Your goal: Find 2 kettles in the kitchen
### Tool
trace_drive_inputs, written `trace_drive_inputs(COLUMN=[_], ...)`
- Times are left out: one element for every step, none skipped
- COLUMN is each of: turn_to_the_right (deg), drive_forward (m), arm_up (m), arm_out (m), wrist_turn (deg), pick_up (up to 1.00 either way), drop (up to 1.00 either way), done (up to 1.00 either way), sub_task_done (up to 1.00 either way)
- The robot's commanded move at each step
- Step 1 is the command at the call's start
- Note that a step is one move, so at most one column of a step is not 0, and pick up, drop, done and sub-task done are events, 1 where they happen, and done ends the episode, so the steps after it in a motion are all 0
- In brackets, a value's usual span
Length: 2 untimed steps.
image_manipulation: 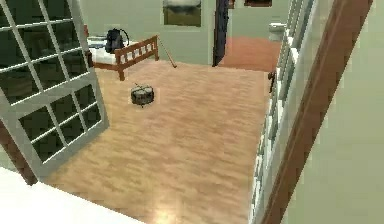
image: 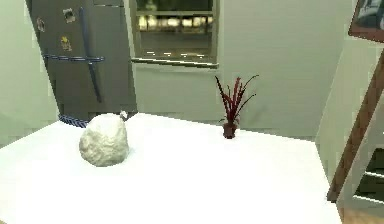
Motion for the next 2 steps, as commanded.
trace_drive_inputs(turn_to_the_right=[0.0, -21.0], drive_forward=[0.4, 0.0], arm_up=[0.0, 0.0], arm_out=[0.0, 0.0], wrist_turn=[0.0, 0.0], pick_up=[0.0, 0.0], drop=[0.0, 0.0], done=[0.0, 0.0], sub_task_done=[0.0, 0.0])
